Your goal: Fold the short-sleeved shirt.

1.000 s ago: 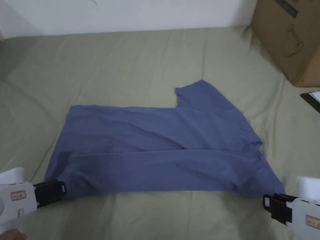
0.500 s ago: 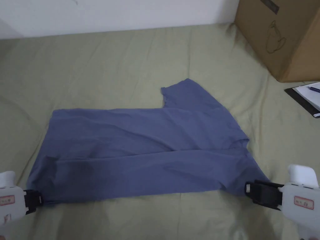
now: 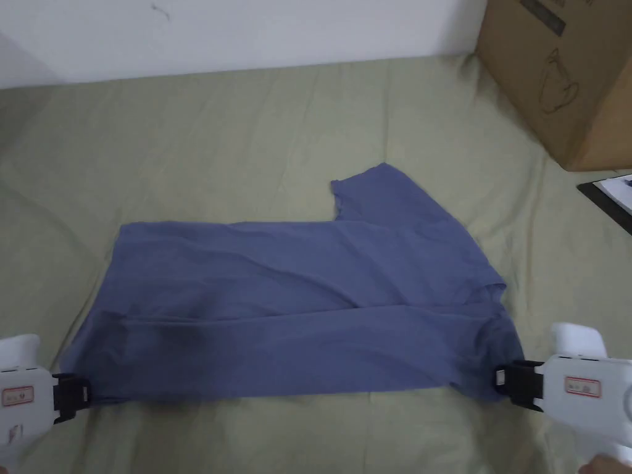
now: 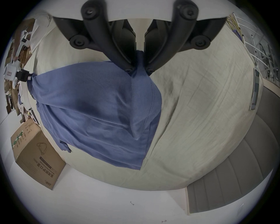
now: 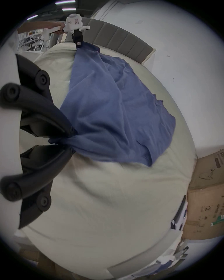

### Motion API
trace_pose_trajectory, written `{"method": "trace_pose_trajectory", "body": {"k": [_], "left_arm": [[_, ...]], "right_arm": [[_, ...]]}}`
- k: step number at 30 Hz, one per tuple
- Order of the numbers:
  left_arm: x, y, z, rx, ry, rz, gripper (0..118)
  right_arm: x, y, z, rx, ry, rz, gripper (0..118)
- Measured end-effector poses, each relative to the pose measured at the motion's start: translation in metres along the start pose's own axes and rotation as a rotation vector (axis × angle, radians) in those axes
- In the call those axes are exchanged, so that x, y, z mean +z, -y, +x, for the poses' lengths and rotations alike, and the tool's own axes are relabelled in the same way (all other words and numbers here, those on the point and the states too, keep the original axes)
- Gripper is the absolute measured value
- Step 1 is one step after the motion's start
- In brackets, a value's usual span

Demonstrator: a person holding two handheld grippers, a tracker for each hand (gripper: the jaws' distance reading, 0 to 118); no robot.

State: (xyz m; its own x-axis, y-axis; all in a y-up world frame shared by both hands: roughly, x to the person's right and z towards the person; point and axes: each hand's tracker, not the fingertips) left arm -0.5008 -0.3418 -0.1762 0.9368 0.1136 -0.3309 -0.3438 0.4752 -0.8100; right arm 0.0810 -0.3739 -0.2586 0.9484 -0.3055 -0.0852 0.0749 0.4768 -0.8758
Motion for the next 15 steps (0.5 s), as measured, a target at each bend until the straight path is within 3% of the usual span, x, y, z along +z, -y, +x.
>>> {"method": "trace_pose_trajectory", "body": {"k": [4, 9, 15], "left_arm": [[0.021, 0.007, -0.002, -0.012, 0.016, 0.020, 7], [0.052, 0.038, -0.006, -0.058, 0.011, 0.015, 7], [0.049, 0.094, -0.019, -0.009, 0.009, -0.049, 7]], "right_arm": [[0.039, -0.002, 0.015, -0.066, -0.078, 0.044, 8], [0.072, 0.015, 0.011, 0.077, -0.005, -0.006, 8], [0.055, 0.067, 0.027, 0.041, 0.001, -0.091, 8]]}}
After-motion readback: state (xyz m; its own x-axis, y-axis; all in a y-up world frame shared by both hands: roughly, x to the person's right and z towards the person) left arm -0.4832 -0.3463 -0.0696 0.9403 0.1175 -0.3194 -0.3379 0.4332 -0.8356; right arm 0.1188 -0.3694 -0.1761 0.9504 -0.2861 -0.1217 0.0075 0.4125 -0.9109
